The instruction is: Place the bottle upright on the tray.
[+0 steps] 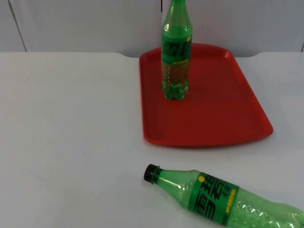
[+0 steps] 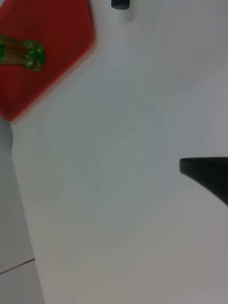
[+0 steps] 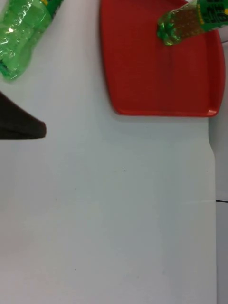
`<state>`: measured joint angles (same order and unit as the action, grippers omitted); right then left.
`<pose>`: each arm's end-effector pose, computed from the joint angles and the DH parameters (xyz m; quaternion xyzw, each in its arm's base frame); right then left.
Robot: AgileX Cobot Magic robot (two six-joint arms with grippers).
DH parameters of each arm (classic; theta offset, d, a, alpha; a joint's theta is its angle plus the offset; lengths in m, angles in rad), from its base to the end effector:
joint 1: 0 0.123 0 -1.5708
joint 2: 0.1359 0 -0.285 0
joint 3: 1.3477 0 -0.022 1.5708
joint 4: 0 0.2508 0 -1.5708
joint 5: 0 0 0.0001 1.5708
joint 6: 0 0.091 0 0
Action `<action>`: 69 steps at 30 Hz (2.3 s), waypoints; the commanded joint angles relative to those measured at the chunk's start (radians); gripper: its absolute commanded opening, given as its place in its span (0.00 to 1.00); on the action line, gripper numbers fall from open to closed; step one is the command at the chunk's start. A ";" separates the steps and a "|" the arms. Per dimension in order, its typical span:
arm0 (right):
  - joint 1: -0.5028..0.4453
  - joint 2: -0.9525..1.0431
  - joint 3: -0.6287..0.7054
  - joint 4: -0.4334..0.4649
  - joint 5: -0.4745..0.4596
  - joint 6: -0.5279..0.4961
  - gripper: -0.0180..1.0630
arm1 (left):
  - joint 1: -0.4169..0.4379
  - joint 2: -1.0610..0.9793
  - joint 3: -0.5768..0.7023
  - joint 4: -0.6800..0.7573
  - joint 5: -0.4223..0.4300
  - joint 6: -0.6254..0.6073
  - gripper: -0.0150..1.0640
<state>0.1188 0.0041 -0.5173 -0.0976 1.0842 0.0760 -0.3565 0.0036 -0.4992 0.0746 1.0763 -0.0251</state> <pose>-0.0064 -0.0087 0.2805 -0.0155 0.8548 0.0018 0.5188 -0.0026 0.0073 0.2760 0.1399 0.8463 -0.0606 0.5104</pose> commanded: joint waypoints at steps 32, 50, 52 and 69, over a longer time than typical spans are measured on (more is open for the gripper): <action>-0.004 1.117 -0.428 0.398 -0.131 -0.459 0.93 | -0.008 -0.004 0.005 -0.002 0.000 0.001 0.99; 0.343 1.544 -0.696 0.372 -0.221 -0.459 0.93 | -0.008 -0.004 0.005 -0.002 0.000 0.001 0.99; 0.378 1.564 -0.713 0.353 -0.219 -0.459 0.93 | -0.008 -0.004 0.005 -0.002 0.000 0.001 0.99; 0.650 1.751 -0.780 0.079 -0.186 -0.343 0.93 | -0.008 -0.004 0.005 0.016 0.000 0.001 0.99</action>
<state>0.7637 1.7512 -1.2886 -0.0134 0.8949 -0.2724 -0.3565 0.0036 -0.4992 0.0821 1.0771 -0.0251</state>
